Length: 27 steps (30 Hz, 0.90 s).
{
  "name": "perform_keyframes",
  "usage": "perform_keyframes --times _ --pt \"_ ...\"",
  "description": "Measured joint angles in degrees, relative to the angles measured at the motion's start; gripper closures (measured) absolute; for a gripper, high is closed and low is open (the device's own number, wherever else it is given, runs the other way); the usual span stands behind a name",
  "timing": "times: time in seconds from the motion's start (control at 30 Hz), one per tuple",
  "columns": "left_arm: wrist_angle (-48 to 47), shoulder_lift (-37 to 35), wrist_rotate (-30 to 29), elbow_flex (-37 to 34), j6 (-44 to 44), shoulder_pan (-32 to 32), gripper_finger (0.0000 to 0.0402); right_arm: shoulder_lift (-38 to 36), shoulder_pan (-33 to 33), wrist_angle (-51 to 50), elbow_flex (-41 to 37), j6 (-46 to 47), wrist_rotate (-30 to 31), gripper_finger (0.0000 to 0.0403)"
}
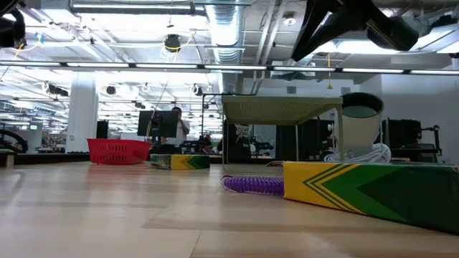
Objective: Pick & Place Office Desk Supplies
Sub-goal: Put the crayon box into the yellow bin
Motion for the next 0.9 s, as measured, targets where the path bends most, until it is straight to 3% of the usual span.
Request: perform_keyframes --times 0.9 --pt "-5.3 5.0 -3.5 0.0 -1.1 -0.5 0.0401 0.0 0.7 0.0 0.0 -0.3 0.0 0.0391"
